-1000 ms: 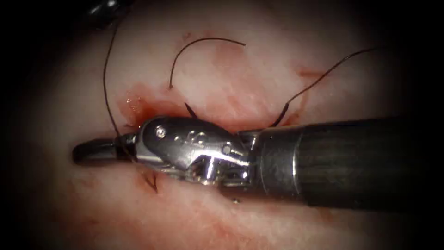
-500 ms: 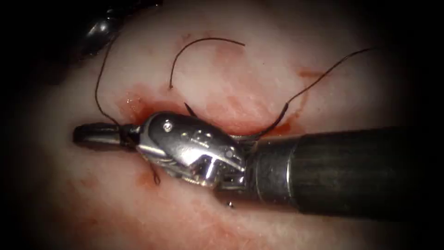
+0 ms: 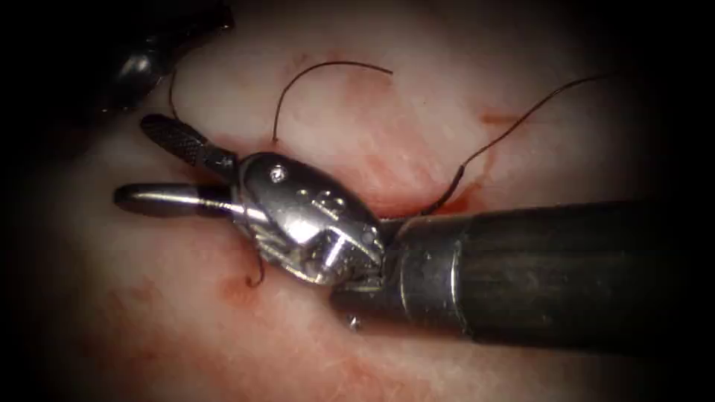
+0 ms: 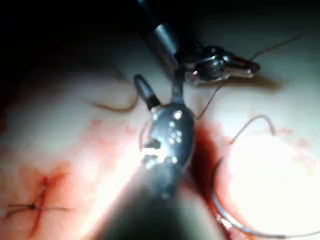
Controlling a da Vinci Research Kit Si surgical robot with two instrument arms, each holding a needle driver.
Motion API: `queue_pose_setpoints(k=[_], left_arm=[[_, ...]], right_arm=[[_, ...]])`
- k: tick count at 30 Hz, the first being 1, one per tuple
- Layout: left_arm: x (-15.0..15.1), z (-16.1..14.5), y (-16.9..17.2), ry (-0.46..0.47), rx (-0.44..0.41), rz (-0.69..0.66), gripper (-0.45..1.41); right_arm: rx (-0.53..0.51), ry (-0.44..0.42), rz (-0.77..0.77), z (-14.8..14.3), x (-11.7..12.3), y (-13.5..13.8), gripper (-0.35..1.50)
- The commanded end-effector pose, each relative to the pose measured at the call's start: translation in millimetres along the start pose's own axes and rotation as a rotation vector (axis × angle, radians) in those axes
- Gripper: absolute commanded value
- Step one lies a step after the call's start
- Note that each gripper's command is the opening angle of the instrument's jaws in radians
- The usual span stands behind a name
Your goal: Wound Closure
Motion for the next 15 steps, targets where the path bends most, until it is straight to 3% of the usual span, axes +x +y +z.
queue_pose_setpoints(k=[1, 15], left_arm=[[-0.8, 0.1, 0.3, 0.001, 0.0, 0.0, -0.45], [1.1, -4.1, 4.0, 0.01, 0.022, -0.004, -0.45]], right_arm=[[-0.009, 0.003, -0.004, 0.5, -0.3, 0.3, 1.08], [-0.132, 0.007, -0.036, -1.9, 0.2, 2.4, 0.99]])
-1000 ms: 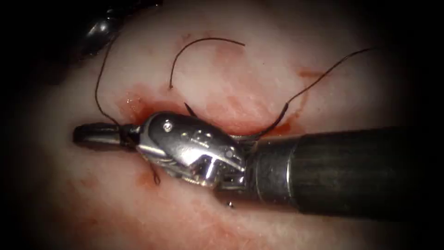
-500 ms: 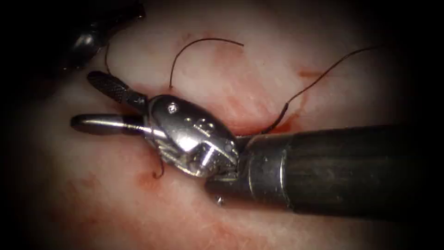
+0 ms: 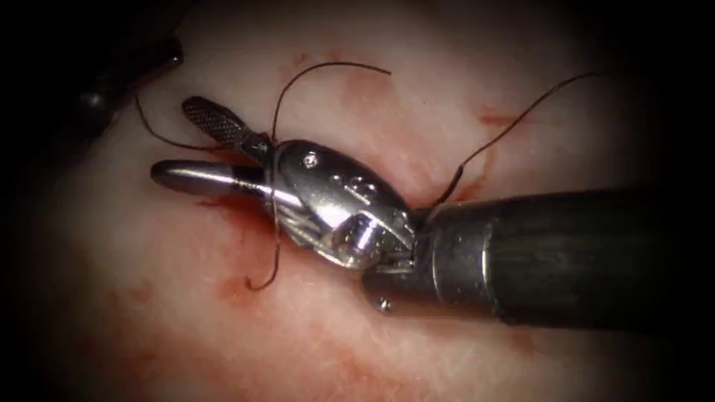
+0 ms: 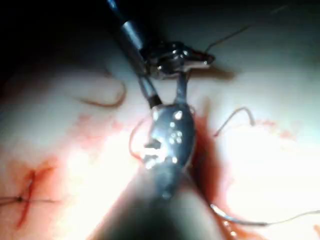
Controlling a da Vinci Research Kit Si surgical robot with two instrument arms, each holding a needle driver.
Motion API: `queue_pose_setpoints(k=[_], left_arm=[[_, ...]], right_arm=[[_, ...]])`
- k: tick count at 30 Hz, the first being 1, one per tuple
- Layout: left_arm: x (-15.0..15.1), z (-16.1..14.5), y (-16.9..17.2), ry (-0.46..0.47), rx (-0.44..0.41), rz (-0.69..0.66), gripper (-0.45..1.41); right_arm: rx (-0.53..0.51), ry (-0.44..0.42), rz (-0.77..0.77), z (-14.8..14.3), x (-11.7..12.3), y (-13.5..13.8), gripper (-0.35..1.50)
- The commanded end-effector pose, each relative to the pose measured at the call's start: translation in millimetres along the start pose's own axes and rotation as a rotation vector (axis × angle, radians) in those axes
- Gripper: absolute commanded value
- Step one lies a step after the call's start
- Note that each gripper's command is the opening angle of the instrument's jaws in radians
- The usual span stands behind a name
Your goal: Wound Closure
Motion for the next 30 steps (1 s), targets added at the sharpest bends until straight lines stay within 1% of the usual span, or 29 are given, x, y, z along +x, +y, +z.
queue_pose_setpoints(k=[1, 7, 9, 12, 17, 24, 27, 30], left_arm=[[-0.7, 0.2, 0.5, -0.001, 0.0, -0.006, -0.45], [-0.6, 0.1, 2.5, -0.004, 0.004, -0.017, -0.45], [-0.8, 0.0, 3.3, -0.003, 0.0, -0.019, -0.45], [-1.2, -0.4, 4.6, -0.004, -0.004, -0.031, -0.45], [-1.4, -1.5, 6.7, -0.005, -0.012, -0.04, -0.45], [-0.9, -1.9, 9.5, -0.007, -0.019, -0.042, -0.45], [-0.4, -1.6, 10.7, -0.004, -0.027, -0.043, -0.45], [0.1, -1.1, 11.9, -0.002, -0.036, -0.056, -0.45]], right_arm=[[-0.018, 0.006, -0.004, 0.2, -0.3, 0.5, 0.98], [-0.068, 0.018, -0.002, -0.3, 0.1, 1.0, 0.96], [-0.076, 0.02, -0.002, -0.2, 0.3, 1.1, 0.93], [-0.083, 0.021, -0.002, -0.2, 0.4, 1.2, 0.86], [-0.129, 0.032, -0.006, -0.2, 0.4, 1.6, 0.83], [-0.222, 0.014, -0.025, -0.1, 0.3, 2.7, 0.69], [-0.233, -0.01, -0.034, 0.1, 0.2, 2.8, 0.63], [-0.242, -0.027, -0.056, 0.6, 0.0, 2.7, 0.61]])
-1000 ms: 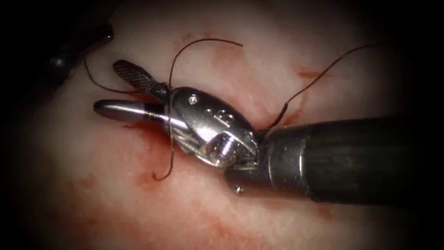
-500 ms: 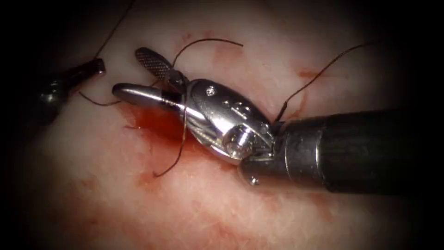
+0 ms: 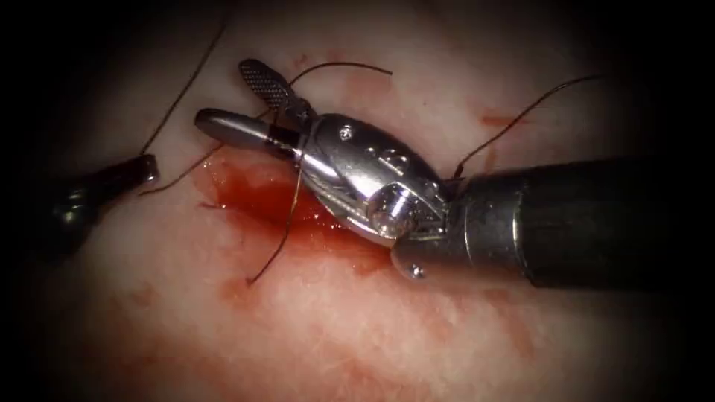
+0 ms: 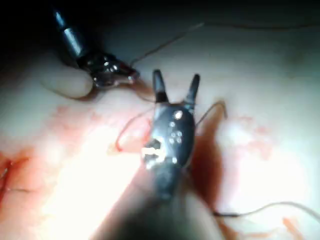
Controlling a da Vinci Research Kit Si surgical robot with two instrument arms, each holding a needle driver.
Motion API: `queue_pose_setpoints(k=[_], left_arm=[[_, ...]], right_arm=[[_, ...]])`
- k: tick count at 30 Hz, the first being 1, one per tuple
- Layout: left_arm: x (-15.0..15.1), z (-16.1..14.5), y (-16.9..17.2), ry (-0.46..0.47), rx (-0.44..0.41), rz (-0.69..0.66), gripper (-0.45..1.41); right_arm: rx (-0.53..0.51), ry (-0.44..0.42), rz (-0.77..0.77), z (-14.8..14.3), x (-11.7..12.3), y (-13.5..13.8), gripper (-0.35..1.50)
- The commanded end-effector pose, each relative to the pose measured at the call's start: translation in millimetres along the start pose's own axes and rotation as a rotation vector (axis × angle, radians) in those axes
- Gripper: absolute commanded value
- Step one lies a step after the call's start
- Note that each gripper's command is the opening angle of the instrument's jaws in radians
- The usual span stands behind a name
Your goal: Wound Closure
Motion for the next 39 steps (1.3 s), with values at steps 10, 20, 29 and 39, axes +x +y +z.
queue_pose_setpoints(k=[10, 20, 29, 39], left_arm=[[2.2, 1.7, 4.4, 0.009, -0.035, -0.031, -0.45], [7.5, 5.4, 6.8, 0.031, -0.092, -0.084, -0.45], [11.0, 7.8, 4.2, 0.04, -0.123, -0.079, -0.45], [11.8, 10.9, -2.4, 0.027, -0.131, -0.082, -0.45]], right_arm=[[-0.008, -0.073, -0.066, 4.8, -2.3, -2.6, 0.54], [-0.015, -0.153, -0.14, 5.0, -5.1, -3.9, 0.46], [0.024, -0.181, -0.144, 3.9, -5.4, -4.8, 0.46], [0.123, -0.2, -0.139, 3.6, -5.9, -7.0, 0.39]])
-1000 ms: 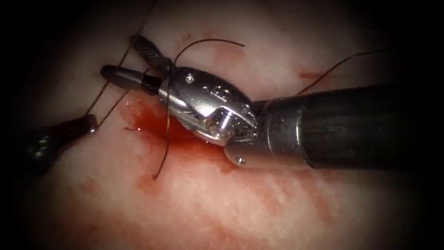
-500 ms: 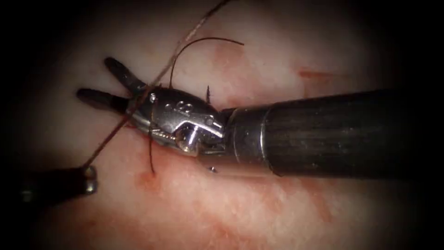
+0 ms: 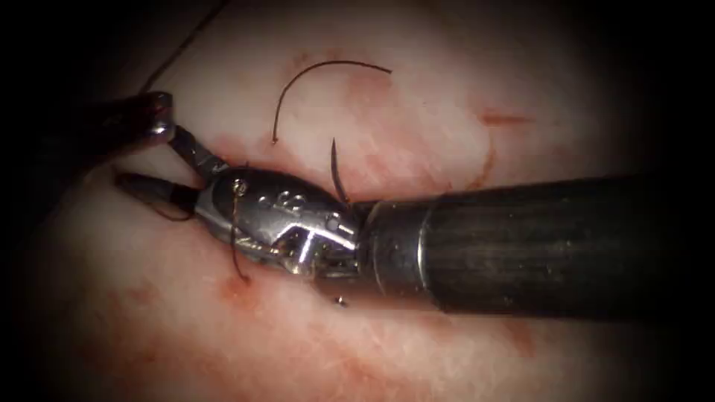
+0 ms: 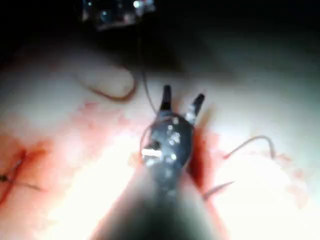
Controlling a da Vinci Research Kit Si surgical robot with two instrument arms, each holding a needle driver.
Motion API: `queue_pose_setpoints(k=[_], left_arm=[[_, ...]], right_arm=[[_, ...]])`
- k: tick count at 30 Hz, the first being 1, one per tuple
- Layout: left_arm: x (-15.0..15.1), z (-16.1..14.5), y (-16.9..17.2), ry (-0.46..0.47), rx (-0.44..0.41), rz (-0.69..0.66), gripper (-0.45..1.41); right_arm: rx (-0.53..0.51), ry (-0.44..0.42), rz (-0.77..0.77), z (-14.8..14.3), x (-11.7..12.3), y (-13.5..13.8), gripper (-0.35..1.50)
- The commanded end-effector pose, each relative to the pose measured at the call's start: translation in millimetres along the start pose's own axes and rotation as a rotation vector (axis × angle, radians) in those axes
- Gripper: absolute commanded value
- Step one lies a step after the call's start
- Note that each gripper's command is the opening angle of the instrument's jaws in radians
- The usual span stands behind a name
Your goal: Wound Closure
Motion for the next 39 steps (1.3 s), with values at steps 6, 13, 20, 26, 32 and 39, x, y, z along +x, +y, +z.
queue_pose_setpoints(k=[6, 13, 20, 26, 32, 39], left_arm=[[-2.6, 2.0, -3.6, 0.005, -0.002, -0.001, -0.45], [-4.5, 2.9, -7.6, 0.003, -0.011, -0.028, -0.45], [-7.0, 2.4, -10.2, -0.022, -0.032, -0.048, -0.45], [-10.2, 1.5, -12.0, -0.041, -0.047, -0.076, -0.45], [-12.9, 1.2, -13.0, -0.052, -0.048, -0.1, -0.45], [-15.1, -0.2, -14.0, -0.061, -0.066, -0.099, -0.45]], right_arm=[[0.07, -0.007, -0.003, 0.6, -0.2, -1.4, 0.37], [0.14, -0.016, -0.005, 0.4, -0.2, -2.3, 0.31], [0.194, -0.025, -0.006, 0.4, 0.1, -3.1, 0.29], [0.246, -0.011, -0.017, 0.2, 0.2, -3.7, 0.29], [0.311, 0.023, -0.013, 0.0, 0.3, -4.0, 0.27], [0.366, 0.093, 0.007, -1.1, 1.0, -3.7, 0.24]])
